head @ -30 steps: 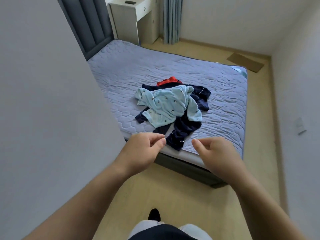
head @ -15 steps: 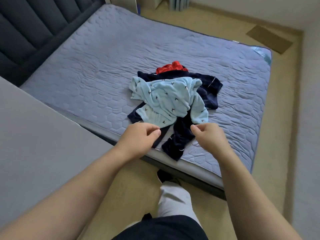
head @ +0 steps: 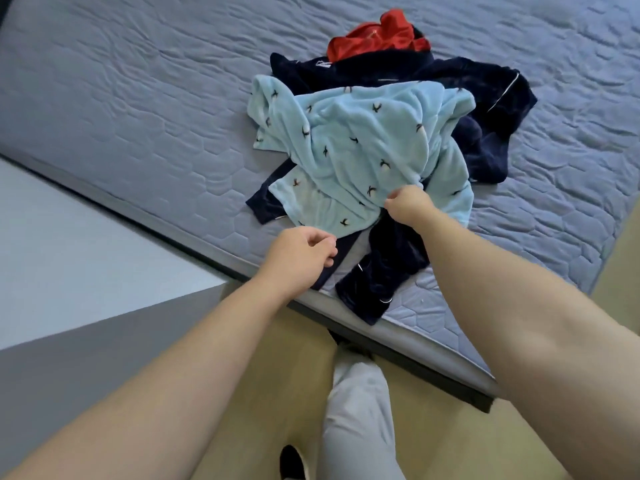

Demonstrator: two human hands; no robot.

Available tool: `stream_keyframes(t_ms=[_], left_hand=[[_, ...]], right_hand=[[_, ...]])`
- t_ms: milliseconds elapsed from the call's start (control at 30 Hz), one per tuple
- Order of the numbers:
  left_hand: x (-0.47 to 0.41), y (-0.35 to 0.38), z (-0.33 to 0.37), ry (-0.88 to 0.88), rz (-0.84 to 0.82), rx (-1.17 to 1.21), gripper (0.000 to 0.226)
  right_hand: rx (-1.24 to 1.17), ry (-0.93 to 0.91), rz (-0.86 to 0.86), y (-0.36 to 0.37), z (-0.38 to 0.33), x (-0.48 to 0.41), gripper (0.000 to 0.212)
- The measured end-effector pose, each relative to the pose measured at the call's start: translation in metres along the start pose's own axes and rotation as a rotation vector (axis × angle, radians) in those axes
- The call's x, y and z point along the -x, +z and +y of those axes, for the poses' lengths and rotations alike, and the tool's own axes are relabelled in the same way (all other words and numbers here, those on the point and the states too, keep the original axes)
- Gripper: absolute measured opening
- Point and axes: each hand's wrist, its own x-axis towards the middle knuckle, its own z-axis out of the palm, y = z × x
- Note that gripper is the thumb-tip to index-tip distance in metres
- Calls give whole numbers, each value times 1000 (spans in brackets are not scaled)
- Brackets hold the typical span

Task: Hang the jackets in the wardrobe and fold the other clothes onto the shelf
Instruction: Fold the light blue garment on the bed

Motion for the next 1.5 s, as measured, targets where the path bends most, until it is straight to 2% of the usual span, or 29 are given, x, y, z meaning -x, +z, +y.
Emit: stream_keyframes(t_ms=[100,200,300,400,433,567,667,733,800,867,933,1000,1033,1067,1167,1200,1300,1367,1500], left_hand=[[-22,0,-16,-21,-10,29,16],[-33,-2,-37,-65,-14,61,16],[-34,-5,-55,-84,-2,85,18],[-23,-8,-61,-109,17,112,20],[-17,-9,-60,-115,20,119,21],[17,-18,-46,-106,8,126,21],[50,-29,-32,-64,-13,126,18],[74,-38,-26,-21,-11,106,17],[93,-47,-24,46,11,10,36],[110,-56,-23,131,35,-148,69],[123,-60,-20,235,63,-257,95],[134,-61,-16,335,87,-292,112],[137,-61,-13,366,94,-277,113],[138,-61,-10,390,105,-270,104],[148,-65,2,475,169,-475,50],[153,-65,5,517,168,-488,42],[179,-61,15,643,67,-353,43],[199,-52,28,703,-4,-250,47],[238,-27,66,841,-73,41,25]], right_hand=[[34,52,-2,4,-5,-44,52],[-36,113,59,7,-7,-80,54],[-231,127,131,5,-8,-95,47],[-511,140,300,6,-12,-75,18],[-589,141,310,6,-14,-62,14],[-923,175,153,0,-37,7,31],[-1235,257,-32,-18,-59,72,44],[-1337,292,-113,-33,-74,121,44],[-1362,250,-117,-47,-89,170,38],[-1388,147,-81,-55,-102,222,30],[-1438,32,-45,-60,-112,273,14],[-1469,-57,-8,-64,-114,319,9],[-1479,-92,6,-64,-114,338,8],[-1487,-116,31,-65,-112,356,7],[-1457,-159,145,-65,-102,404,6],[-1452,-165,187,-66,-97,417,7],[-1481,-161,312,-71,-76,449,17],[-1502,-170,396,-78,-60,469,12],[-1550,-262,478,-89,-24,507,16]])
